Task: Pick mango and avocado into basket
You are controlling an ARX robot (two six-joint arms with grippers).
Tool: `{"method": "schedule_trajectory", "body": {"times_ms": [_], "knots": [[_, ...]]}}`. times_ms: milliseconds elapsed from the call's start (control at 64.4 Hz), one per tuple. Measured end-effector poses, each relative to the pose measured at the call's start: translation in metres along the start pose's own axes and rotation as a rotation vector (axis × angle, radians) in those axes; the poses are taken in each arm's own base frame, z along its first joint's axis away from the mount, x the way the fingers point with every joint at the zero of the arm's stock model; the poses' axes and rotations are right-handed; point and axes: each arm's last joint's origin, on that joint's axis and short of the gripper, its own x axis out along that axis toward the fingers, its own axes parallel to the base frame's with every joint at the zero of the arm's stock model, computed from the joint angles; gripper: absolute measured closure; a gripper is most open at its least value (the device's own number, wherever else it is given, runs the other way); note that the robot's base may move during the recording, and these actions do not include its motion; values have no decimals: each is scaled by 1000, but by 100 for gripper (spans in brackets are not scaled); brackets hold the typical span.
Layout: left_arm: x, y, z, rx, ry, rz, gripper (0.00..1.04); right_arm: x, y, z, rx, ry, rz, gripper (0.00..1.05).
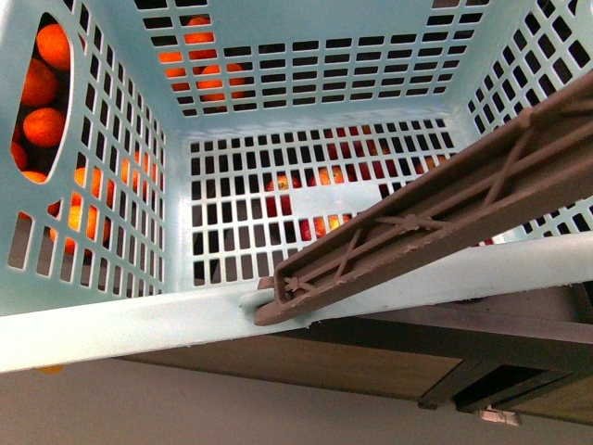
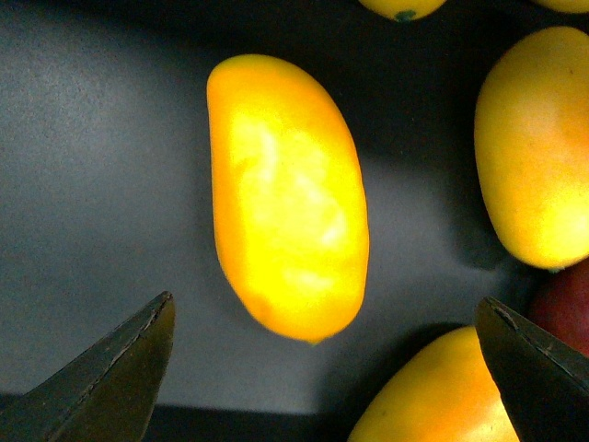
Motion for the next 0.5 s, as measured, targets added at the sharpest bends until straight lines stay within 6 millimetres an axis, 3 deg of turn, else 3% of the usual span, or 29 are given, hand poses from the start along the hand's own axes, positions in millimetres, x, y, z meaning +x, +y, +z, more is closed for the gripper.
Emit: {"method": "schedule_trajectory", "body": {"times_ms": [264, 497], "knots": [[0, 0, 0, 0, -1, 0, 91, 22, 3, 14, -67, -11, 56, 9], [0, 0, 0, 0, -1, 0, 91, 49, 13, 15, -93, 28, 84, 9]]}}
